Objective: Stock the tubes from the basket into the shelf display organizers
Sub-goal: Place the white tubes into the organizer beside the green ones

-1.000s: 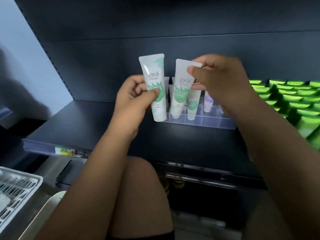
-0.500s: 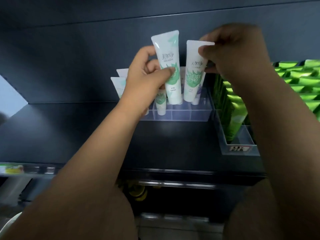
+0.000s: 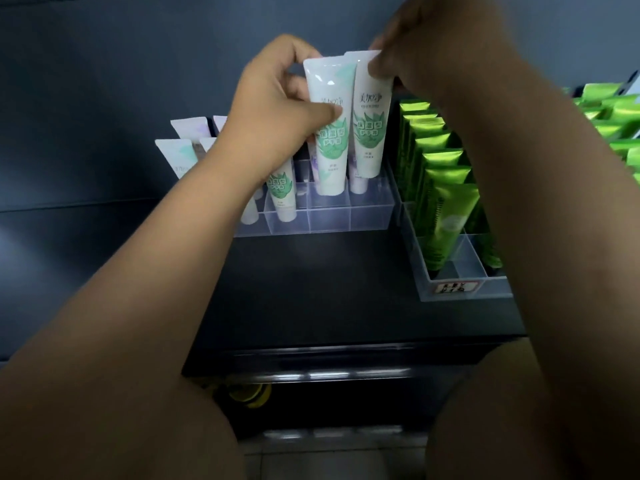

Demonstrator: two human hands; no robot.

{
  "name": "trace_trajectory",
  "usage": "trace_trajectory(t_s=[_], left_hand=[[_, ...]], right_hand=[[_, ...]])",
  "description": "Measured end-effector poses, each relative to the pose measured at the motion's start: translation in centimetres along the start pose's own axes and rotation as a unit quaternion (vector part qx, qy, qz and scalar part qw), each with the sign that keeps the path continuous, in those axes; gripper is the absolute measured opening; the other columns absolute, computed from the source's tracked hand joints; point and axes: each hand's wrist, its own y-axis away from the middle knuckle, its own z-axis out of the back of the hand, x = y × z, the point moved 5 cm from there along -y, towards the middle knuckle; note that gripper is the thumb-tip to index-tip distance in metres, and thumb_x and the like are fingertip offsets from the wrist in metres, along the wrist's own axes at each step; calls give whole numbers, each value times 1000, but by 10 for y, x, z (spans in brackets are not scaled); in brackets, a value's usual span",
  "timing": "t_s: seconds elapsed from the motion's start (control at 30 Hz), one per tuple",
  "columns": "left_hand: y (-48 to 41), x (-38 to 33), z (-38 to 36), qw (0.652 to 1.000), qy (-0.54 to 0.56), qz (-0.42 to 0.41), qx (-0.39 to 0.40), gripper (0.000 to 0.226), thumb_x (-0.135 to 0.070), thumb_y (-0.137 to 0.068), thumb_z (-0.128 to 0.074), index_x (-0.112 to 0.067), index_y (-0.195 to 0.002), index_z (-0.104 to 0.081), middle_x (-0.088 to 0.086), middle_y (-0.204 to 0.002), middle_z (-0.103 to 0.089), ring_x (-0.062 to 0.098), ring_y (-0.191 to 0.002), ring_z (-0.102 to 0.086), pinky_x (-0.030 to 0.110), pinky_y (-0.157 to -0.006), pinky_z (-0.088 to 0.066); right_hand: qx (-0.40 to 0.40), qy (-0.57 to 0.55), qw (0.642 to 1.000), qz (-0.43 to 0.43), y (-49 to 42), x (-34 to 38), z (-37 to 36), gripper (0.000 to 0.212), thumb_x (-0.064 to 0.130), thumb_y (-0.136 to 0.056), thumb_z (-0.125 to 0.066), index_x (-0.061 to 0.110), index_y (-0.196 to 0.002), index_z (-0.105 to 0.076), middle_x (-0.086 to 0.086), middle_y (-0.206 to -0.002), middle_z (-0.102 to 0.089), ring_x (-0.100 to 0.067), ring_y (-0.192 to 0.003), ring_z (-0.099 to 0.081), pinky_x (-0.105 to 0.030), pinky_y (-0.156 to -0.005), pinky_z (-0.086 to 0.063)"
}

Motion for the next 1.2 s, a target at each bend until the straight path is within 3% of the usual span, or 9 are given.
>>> trace_trajectory(t_s=[0.07, 0.17, 0.27, 0.4, 0.53, 0.8, 0.93, 1.07, 1.2], left_hand=[[-7, 1, -2, 999, -53, -11, 6, 35, -5, -75, -82, -14, -96, -56, 18, -92, -74, 31, -81, -72, 43, -72, -60], [-17, 7, 0, 987, -158, -7, 2, 28, -14, -73, -84, -15, -91, -62, -3, -83, -68, 8, -67, -61, 30, -68, -55], [-23, 14, 0, 982, -190, -4, 12, 22, -17, -74, -83, -17, -90, -67, -12, -79, -67, 1, -65, -57, 26, -68, -53], [-28, 15, 4, 976, -216, -22, 5, 21, -19, -74, -83, -18, -90, -71, -12, -82, -69, 5, -70, -62, 24, -70, -53], [-30, 19, 6, 980, -197, -10, 14, 21, -18, -75, -85, -17, -91, -72, -12, -79, -71, -8, -58, -55, 11, -60, -45], [-27, 17, 12, 985, -168, -8, 30, 22, -13, -76, -86, -13, -94, -73, -4, -86, -76, 0, -65, -62, 18, -64, -52], [-24, 17, 9, 979, -200, -11, 38, 21, -17, -75, -87, -16, -92, -73, -6, -86, -74, 0, -65, -61, 21, -62, -51], [-22, 21, 1, 948, -311, -26, 69, 22, -19, -77, -85, -14, -93, -72, -3, -90, -70, -5, -57, -54, 9, -42, -35], [-20, 24, -1, 923, -375, -42, 70, 22, -20, -76, -83, -17, -95, -72, 0, -94, -69, 20, -85, -62, 27, -68, -45]], right_hand=[[-14, 18, 1000, -6, 1, -4, -2, 25, 28, -91, -62, 13, -107, -75, -7, -105, -74, -25, -98, -71, -40, -90, -57], [-33, 18, 999, -9, 4, -6, -3, 21, 24, -79, -78, 12, -96, -79, -12, -91, -76, -27, -86, -74, -45, -81, -61], [-31, 51, 998, -4, 4, -8, -6, 21, 20, -75, -79, 9, -93, -79, -14, -87, -75, -29, -83, -73, -45, -79, -61], [-37, 78, 996, 18, 4, -7, -10, 18, 14, -78, -72, 10, -94, -80, -10, -89, -76, -19, -79, -69, -35, -77, -59], [-22, 103, 994, 33, 5, -6, -14, 20, 15, -80, -74, 15, -99, -81, -5, -97, -76, -16, -87, -67, -26, -78, -52], [0, 116, 992, 44, 6, -8, -21, 17, 13, -78, -76, 22, -93, -81, 3, -87, -72, -11, -82, -64, -19, -70, -41], [5, 143, 988, 60, 6, -7, -22, 19, 11, -79, -73, 18, -94, -81, -2, -94, -75, -17, -88, -68, -21, -72, -43], [-15, 180, 980, 79, 4, -8, -26, 17, 13, -81, -67, 11, -93, -79, -10, -94, -75, -28, -90, -69, -32, -81, -55], [-19, 198, 978, 61, 2, -11, -35, 13, 19, -80, -73, 13, -90, -79, -6, -92, -75, -26, -89, -69, -31, -82, -57]])
